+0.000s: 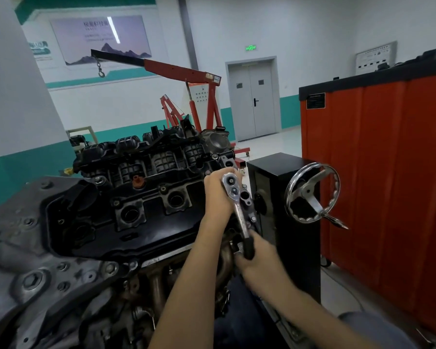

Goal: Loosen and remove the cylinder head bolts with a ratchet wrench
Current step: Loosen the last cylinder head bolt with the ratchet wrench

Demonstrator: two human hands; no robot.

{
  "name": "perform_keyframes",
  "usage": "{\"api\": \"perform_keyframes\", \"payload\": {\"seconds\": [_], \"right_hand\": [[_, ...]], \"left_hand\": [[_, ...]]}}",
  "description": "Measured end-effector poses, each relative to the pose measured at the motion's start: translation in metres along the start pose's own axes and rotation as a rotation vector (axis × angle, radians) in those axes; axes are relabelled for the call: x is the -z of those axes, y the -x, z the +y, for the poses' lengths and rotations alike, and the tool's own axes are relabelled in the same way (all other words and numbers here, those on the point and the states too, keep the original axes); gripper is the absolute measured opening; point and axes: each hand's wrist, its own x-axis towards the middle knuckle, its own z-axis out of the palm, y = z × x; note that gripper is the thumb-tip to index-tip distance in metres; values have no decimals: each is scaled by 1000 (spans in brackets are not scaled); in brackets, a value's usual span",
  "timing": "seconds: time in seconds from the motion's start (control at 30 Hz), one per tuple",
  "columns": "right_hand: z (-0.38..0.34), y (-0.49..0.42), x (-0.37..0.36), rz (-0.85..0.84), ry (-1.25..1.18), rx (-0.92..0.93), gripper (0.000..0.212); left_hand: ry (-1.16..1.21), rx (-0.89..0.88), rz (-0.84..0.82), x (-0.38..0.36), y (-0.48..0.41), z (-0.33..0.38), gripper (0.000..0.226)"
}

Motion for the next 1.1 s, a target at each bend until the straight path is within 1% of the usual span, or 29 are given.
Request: {"api": "perform_keyframes", "payload": {"seconds": [0.03, 0.1, 0.13, 0.2, 0.27, 0.33, 0.4, 0.43, 0.47, 0.53, 0.6, 0.67, 0.73, 0.77, 0.83, 0.9, 0.93, 0.97, 1.03, 1.1], "right_hand": [[-2, 2, -14, 23, -58, 0, 18], [-6, 1, -22, 32, -96, 21, 22], [-6, -1, -16, 12, -72, 24, 23], [-4, -7, 13, -61, 76, 48, 23], [-5, -20, 56, -156, 316, 88, 21], [-19, -46, 98, -221, 675, 167, 15], [-42, -72, 128, -198, 1056, 270, 12], [-52, -81, 135, -161, 1175, 326, 11], [-59, -87, 137, -127, 1238, 374, 11], [-57, -84, 128, -76, 1193, 368, 11], [-37, -64, 106, -28, 1013, 288, 15], [-16, -36, 77, -21, 672, 169, 20], [-5, -13, 45, -32, 283, 77, 17], [-3, -5, 28, -16, 131, 44, 15], [-2, 4, 2, 14, -45, 4, 17], [-4, 6, -9, 2, -81, 0, 22], [-4, 3, -6, -10, -58, 14, 22], [-3, -1, 2, -20, -2, 37, 23], [-1, -11, 28, -52, 192, 85, 28], [0, -23, 62, -134, 351, 94, 27]], "left_hand": [[10, -28, 15, 0, 1, 1, 65], [4, -49, 18, 3, 1, 1, 67], [-7, -48, -2, 5, 0, -1, 67], [-49, -34, -68, 9, -2, -5, 65], [-71, 11, -117, 13, -6, -9, 63], [-79, 35, -145, 16, -8, -10, 63], [-117, 12, -173, 19, -6, -8, 61], [-127, -3, -175, 19, -5, -7, 61], [-129, -4, -158, 20, -4, -5, 60], [-112, 44, -82, 20, -6, -4, 59], [-93, 104, -13, 17, -8, -3, 56], [-91, 99, 12, 12, -7, -2, 58], [-84, 70, 25, 6, -3, 2, 64], [-67, 58, 23, 3, -2, 4, 66], [-36, 44, 19, -1, 0, 5, 66], [-49, 28, -1, 2, -1, 4, 63], [-60, 24, -20, 6, -1, 2, 62], [-70, 25, -41, 9, -2, 0, 61], [-78, 33, -95, 14, -4, -5, 59], [-86, 46, -153, 16, -5, -8, 57]]}}
